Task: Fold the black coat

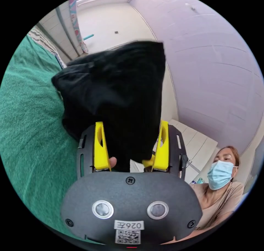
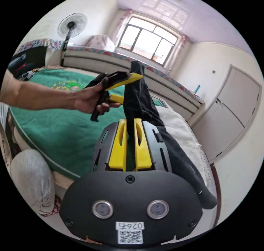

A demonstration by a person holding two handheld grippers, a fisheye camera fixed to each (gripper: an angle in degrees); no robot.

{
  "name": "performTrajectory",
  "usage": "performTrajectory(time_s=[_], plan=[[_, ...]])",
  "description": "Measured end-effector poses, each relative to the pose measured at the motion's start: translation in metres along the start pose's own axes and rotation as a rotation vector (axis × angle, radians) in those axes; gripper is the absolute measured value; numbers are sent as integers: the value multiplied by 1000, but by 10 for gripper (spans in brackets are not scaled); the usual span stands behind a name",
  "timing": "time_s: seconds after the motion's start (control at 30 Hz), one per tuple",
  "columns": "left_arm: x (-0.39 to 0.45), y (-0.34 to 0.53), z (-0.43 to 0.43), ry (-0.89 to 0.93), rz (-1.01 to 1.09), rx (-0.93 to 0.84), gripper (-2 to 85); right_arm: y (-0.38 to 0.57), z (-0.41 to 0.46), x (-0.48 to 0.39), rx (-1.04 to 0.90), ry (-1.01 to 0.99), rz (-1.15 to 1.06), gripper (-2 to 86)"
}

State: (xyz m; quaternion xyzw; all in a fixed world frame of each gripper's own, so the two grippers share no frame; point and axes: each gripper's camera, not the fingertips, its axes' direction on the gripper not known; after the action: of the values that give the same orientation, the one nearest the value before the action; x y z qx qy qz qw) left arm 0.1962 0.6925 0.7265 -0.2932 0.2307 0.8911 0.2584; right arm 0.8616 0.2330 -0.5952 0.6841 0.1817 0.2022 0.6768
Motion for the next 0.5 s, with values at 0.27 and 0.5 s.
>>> performTrajectory(time_s=[0.27,0.5], plan=[[48,61,-91,0,-99,-21,169,8,-144,-265,3,449,-84,165],[227,99,-196,-156,95,8,165,-50,-252,-409,-106,149,-212,1]])
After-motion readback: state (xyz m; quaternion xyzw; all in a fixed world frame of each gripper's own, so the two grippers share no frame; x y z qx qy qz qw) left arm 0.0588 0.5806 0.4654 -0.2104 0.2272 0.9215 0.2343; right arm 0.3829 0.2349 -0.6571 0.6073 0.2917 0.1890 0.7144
